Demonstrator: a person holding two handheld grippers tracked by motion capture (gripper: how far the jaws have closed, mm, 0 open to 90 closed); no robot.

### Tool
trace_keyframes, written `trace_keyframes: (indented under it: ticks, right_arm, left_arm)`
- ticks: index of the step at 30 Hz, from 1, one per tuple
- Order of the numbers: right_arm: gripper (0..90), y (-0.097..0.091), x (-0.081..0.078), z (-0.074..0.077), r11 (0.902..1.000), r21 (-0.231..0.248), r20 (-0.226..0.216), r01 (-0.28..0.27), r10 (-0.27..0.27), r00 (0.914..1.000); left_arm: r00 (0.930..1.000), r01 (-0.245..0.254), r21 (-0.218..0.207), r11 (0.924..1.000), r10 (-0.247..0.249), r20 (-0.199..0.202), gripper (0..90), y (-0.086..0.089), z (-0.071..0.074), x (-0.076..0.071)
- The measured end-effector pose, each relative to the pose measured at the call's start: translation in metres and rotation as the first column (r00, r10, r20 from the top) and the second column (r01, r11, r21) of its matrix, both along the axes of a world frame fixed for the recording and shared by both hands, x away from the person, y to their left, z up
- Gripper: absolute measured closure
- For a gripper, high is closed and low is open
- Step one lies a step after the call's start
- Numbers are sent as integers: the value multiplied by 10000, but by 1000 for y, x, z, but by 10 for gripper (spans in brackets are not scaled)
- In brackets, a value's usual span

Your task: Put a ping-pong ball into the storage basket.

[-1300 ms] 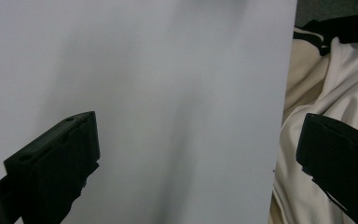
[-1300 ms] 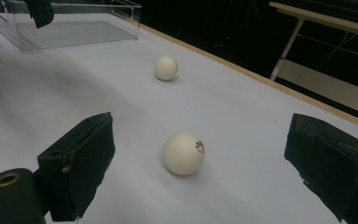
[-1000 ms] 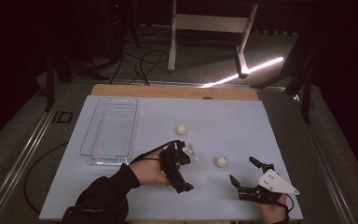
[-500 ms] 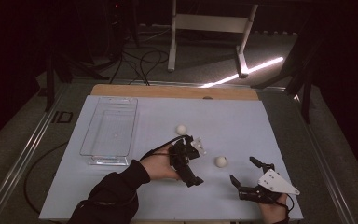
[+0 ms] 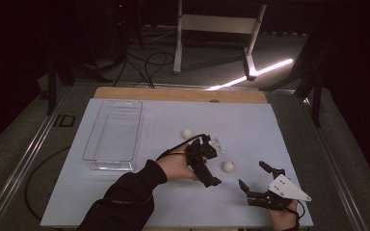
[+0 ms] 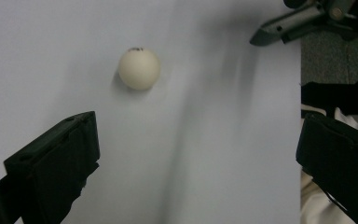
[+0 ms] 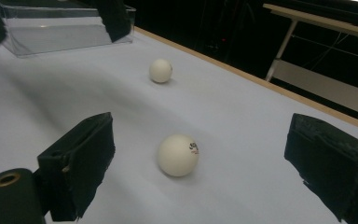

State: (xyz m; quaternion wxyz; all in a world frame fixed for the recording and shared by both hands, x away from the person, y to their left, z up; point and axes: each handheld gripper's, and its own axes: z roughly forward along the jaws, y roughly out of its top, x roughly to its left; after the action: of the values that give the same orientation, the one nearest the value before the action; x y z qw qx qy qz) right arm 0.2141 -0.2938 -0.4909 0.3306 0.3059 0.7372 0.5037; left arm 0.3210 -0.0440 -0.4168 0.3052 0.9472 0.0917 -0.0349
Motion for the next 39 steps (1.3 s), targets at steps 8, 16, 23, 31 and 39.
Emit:
trace_keyframes:
  ticks: [8,16,23,31,39]
  right_arm:
    - [83,-1,0,0,10000,28,41,42,-42,10000]
    - [83,-3,0,1,9999,108,71,95,-96,9999]
    - [83,-3,0,1,9999,143,61,71,-72,10000]
    - [83,-3,1,0,9999,102,28,18,-19,10000]
    - [83,-2,1,0,9999,125,-25,-63,63,10000]
  left_arm:
    - [10000,43,-218,9998,-44,-50,4,-14,-1,9]
    - [9999,-108,-195,9998,108,-14,5,-29,-15,20]
    - [9996,-259,3,9997,259,-67,16,-36,-28,28]
    - [9995,-277,332,9991,281,-130,63,-46,-44,34]
    - [9989,-329,358,9988,340,-324,132,-53,-56,37]
